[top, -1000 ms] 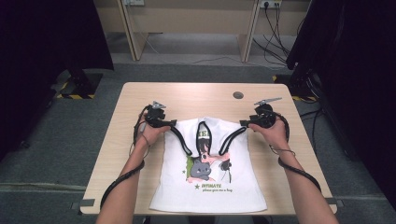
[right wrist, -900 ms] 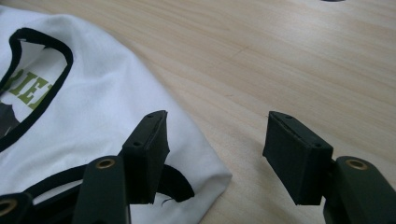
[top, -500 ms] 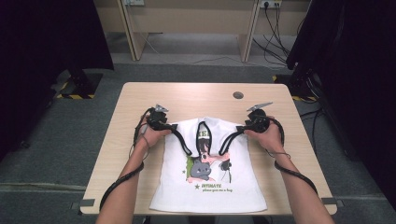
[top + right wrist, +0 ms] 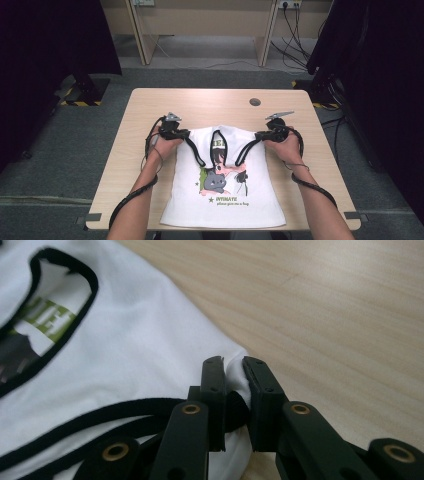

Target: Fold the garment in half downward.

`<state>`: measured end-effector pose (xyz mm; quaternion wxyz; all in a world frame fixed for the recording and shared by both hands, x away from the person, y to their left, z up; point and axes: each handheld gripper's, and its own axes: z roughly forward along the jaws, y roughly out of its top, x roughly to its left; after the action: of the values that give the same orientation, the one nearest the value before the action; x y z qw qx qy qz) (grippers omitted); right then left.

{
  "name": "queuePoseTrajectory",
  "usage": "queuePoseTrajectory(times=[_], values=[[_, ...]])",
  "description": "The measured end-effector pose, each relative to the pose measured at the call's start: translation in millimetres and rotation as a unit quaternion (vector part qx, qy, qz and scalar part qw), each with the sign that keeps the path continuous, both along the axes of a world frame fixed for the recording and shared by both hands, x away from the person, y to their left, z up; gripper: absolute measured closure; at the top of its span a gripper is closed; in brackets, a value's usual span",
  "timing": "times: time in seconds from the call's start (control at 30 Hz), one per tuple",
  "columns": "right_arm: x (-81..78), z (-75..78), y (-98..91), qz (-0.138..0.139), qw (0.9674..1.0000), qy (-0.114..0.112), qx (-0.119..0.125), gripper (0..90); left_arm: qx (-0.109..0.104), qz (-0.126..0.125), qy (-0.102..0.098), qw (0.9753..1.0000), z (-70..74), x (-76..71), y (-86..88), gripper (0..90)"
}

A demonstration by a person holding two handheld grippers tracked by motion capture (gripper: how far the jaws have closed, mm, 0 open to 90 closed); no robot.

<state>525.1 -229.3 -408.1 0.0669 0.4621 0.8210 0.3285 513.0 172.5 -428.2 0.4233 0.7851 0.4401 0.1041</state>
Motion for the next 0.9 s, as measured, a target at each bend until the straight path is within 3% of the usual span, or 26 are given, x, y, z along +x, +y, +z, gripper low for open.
queuePoseTrajectory(times=[0.3,0.4,0.47,0.8,0.9], values=[[10.6,29.0,-4.8,-0.004,0.9988,-0.004,0.049,80.6,-0.041,0.015,-0.023,0.9988,21.9,6.2,0.8,81.4],[11.1,32.7,-2.1,0.002,0.9990,-0.006,0.044,80.7,-0.045,0.010,-0.027,0.9986,25.8,6.8,-4.2,81.3],[11.8,34.5,-1.9,0.000,0.9989,-0.006,0.046,80.9,-0.059,0.016,-0.032,0.9976,28.9,7.2,-5.5,81.3],[17.0,59.3,-11.1,-0.020,0.9953,-0.031,0.089,81.0,-0.079,0.023,-0.064,0.9945,53.1,10.7,-4.9,81.2],[18.2,67.4,-12.2,-0.021,0.9949,-0.038,0.091,81.0,-0.083,0.023,-0.072,0.9936,58.9,11.6,-5.0,81.1]])
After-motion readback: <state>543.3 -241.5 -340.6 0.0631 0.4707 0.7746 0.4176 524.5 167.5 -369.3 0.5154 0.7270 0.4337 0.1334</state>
